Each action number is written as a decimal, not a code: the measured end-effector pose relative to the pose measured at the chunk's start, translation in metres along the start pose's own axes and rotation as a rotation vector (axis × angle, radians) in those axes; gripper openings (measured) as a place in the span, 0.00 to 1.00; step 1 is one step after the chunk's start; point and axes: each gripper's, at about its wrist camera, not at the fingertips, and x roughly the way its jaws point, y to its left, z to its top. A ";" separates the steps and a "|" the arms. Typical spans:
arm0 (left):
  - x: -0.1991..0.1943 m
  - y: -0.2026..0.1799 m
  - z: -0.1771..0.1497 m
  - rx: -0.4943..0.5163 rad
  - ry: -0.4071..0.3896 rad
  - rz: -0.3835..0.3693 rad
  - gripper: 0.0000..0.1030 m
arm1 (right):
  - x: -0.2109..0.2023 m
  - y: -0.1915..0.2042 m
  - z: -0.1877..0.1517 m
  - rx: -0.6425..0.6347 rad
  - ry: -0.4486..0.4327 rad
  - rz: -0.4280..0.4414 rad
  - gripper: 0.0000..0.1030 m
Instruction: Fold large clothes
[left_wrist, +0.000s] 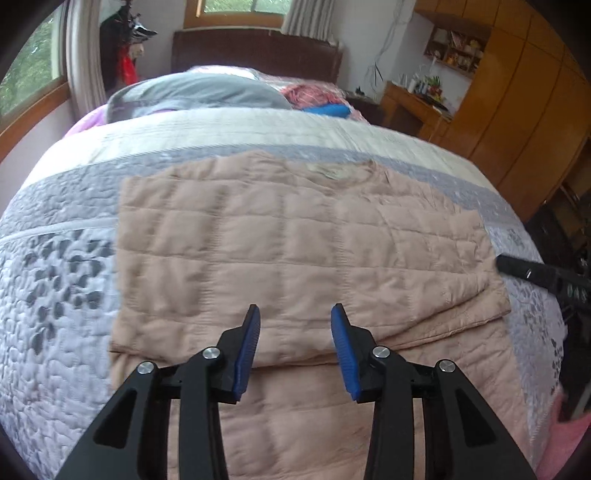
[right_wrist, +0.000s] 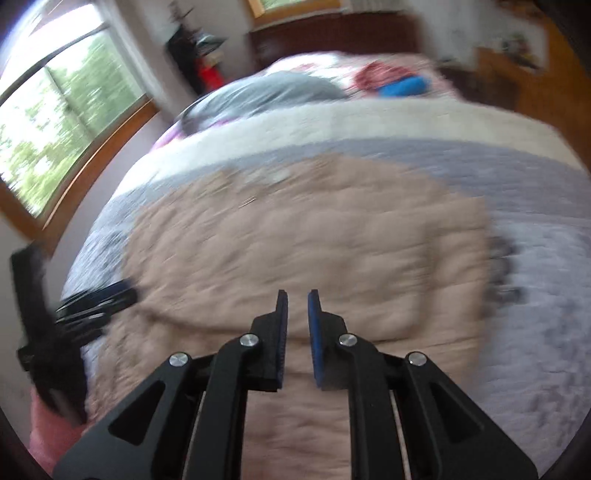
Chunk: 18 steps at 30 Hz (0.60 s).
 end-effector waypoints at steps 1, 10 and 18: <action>0.005 -0.002 0.001 -0.002 0.007 0.005 0.38 | 0.011 0.006 0.001 -0.010 0.011 -0.016 0.11; 0.057 0.003 -0.011 0.020 0.083 0.016 0.36 | 0.085 -0.018 -0.010 0.086 0.128 -0.006 0.06; 0.028 -0.012 -0.020 0.061 0.022 0.080 0.36 | 0.053 -0.011 -0.014 0.057 0.079 0.033 0.12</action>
